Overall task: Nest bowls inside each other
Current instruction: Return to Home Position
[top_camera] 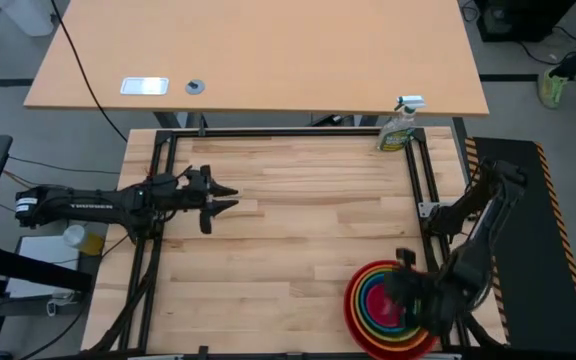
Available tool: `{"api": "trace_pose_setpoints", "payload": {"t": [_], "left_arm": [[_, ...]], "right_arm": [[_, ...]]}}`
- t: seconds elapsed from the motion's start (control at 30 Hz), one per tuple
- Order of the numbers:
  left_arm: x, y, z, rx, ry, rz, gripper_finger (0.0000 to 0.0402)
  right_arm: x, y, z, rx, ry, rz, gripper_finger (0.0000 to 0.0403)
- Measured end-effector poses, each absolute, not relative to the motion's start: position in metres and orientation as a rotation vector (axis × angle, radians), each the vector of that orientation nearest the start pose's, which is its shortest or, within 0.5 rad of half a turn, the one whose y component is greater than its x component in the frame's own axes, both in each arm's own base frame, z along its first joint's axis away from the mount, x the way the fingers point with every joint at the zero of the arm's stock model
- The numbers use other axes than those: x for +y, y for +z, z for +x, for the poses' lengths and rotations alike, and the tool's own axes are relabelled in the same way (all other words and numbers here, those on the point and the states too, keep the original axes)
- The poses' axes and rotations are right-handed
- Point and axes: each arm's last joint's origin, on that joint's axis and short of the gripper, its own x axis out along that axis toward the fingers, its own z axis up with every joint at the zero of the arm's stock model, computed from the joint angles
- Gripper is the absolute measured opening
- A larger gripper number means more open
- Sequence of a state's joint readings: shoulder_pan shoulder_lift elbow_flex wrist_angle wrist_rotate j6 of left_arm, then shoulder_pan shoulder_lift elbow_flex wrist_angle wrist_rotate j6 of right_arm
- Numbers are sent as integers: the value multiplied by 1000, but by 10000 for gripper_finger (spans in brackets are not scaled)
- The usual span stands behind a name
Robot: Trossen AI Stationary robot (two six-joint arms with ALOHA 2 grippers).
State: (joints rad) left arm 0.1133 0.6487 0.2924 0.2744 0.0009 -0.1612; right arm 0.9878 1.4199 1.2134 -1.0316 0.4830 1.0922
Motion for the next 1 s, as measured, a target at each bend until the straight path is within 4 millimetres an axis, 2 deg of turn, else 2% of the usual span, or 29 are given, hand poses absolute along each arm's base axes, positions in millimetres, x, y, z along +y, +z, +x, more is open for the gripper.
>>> {"api": "trace_pose_setpoints", "payload": {"t": [0.1, 0.3, 0.57, 0.67, 0.77, 0.9, 1.0], "left_arm": [[17, 229, 148, 60, 105, -141, 144], [16, 235, 128, 39, 151, -104, 144], [15, 236, 107, 23, 205, -88, 142], [15, 232, 104, -2, 218, -90, 142], [15, 217, 105, -26, 227, -118, 142], [16, 193, 107, -32, 231, -168, 142], [16, 190, 106, -41, 234, -171, 142]], "right_arm": [[185, 282, 151, 891, -119, 181, 107], [129, 257, 145, 618, -69, 303, 88], [62, 233, 140, 246, -15, 228, 78], [42, 226, 136, 137, -26, 174, 77], [27, 217, 130, 83, -54, 134, 77], [11, 208, 121, 33, -97, 111, 77], [4, 200, 115, 3, -118, 107, 77]]}}
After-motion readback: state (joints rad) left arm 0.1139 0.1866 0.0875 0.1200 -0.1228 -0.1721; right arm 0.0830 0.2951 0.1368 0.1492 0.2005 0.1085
